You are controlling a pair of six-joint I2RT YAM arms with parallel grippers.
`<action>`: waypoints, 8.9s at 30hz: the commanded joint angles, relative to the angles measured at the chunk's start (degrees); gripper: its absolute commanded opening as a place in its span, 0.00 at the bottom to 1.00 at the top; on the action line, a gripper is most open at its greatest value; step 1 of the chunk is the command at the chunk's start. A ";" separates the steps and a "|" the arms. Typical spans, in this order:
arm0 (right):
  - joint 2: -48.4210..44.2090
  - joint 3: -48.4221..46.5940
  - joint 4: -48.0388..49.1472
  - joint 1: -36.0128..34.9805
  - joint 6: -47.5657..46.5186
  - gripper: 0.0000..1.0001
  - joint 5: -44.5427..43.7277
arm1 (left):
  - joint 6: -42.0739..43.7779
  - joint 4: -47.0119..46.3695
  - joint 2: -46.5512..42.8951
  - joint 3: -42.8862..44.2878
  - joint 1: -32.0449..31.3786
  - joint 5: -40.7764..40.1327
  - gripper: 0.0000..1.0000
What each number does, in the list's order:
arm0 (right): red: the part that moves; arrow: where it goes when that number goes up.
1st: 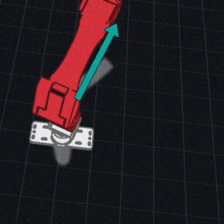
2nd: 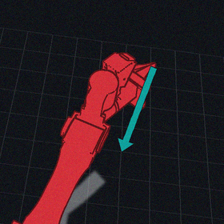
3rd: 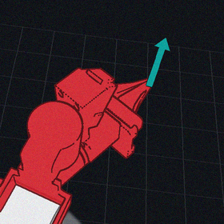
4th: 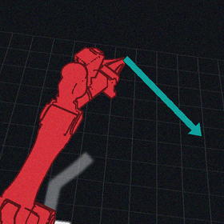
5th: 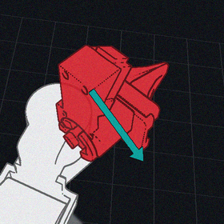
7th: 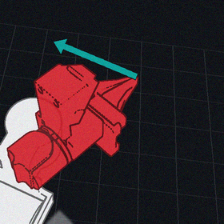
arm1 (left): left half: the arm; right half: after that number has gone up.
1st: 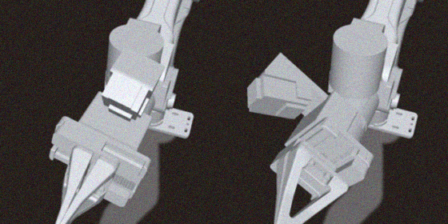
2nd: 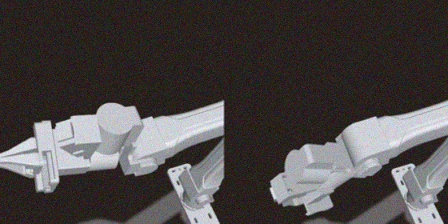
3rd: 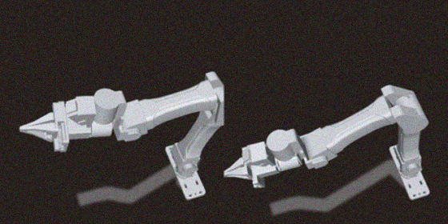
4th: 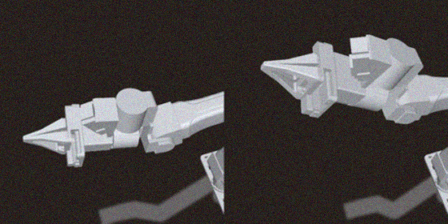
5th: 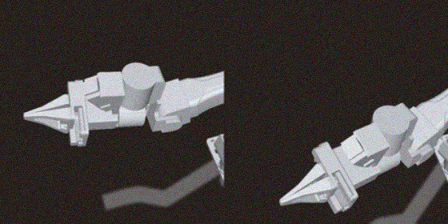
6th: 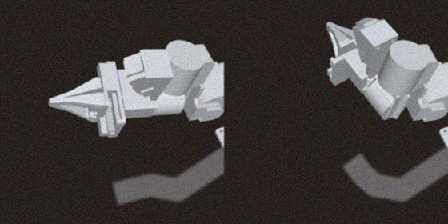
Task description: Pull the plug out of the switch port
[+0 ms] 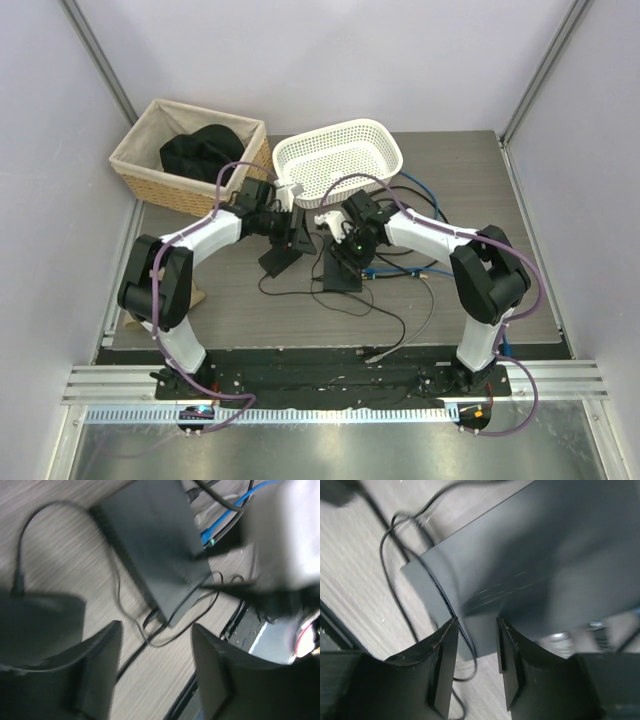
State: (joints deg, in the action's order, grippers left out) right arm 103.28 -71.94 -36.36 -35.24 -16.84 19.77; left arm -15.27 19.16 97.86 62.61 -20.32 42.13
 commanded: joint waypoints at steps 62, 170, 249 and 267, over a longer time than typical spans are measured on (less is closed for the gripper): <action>-5.20 4.10 5.16 12.22 9.37 0.43 15.02 | 36.00 30.14 22.72 19.39 -10.97 1.63 0.18; 15.54 1.19 -3.19 12.92 6.91 0.01 6.42 | 50.36 57.76 34.50 30.74 -9.30 15.35 0.00; -19.88 -4.00 9.55 45.26 22.20 0.65 3.96 | 66.49 15.61 25.70 29.06 -38.48 -5.73 0.49; -14.09 -10.03 8.51 45.35 23.17 0.64 6.16 | 48.14 23.44 14.82 41.36 -28.22 1.14 0.00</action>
State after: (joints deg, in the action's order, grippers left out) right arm 86.08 -75.07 -28.45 9.87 6.39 24.82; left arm 39.48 37.91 122.80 96.31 -54.59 40.75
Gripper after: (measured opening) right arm 0.647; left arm 0.019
